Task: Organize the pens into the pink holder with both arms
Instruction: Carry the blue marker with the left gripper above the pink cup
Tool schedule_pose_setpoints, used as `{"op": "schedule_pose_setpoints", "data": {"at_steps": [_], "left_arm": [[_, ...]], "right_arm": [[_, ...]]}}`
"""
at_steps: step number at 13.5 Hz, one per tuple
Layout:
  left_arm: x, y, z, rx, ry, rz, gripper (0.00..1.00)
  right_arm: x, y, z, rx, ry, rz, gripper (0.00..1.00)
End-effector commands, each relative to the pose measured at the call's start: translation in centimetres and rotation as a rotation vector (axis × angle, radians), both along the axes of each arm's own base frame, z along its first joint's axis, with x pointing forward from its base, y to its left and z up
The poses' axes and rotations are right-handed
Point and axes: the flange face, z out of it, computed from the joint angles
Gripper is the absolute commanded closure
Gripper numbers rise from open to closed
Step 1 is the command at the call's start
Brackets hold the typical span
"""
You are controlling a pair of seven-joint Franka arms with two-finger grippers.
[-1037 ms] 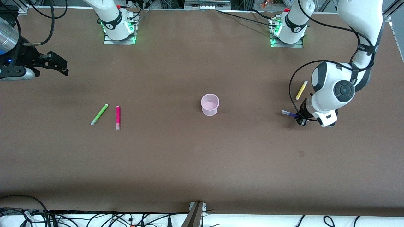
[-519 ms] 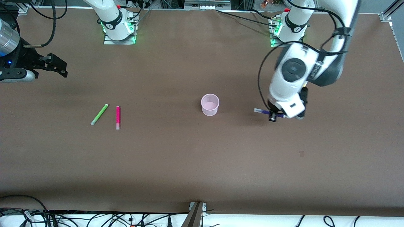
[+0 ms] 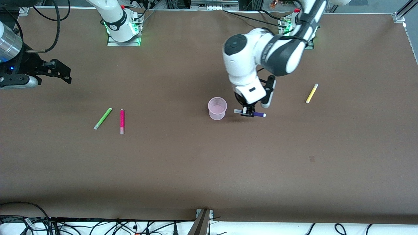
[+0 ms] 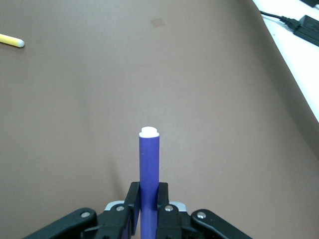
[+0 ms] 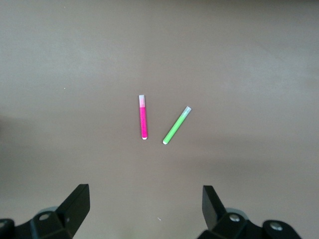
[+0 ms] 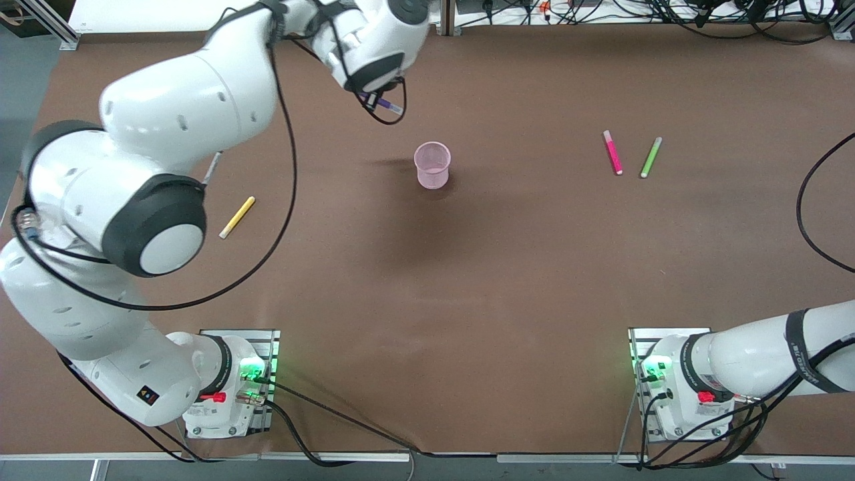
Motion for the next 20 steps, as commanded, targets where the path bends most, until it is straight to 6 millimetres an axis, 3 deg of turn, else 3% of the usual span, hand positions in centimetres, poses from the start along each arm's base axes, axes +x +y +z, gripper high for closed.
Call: {"op": "schedule_pose_setpoints", "data": {"at_steps": [1,7,9,12,14,16,20], "left_arm": [[-1.4,-4.2,-2.7,0.133,-0.078,0.008,1.00],[-5.4,-9.5,-5.1,0.305,-0.203,-0.037,1.00],[-7.2,-10.1,-5.2,0.361,-0.211,-0.026,1.00],[-8.8,-11.4,-7.8,0.426,-0.259,-0.052,1.00],[-8.5,-12.4,-7.9,0.425,-0.291,-0.066,1.00],[-8.8,-13.2,-9.1,0.436,-0.291,-0.083,1.00],[-9.3,-13.3,-10.6,0.485,-0.307,-0.111,1.00]], "right_arm": [[0.4,0.0,-0.4,0.011,0.018,-0.015,0.00],[0.3,1.3,-0.5,0.012,0.025,0.017,0.00],[0.4,1.3,-1.2,0.006,0.040,0.028,0.00],[0.3,1.1,-1.2,0.006,0.052,0.023,0.00],[0.3,1.1,-2.0,0.002,0.086,0.024,0.00],[1.1,1.1,-4.1,-0.002,0.127,0.019,0.00],[1.5,1.4,-4.2,0.000,0.118,0.024,0.00]]}}
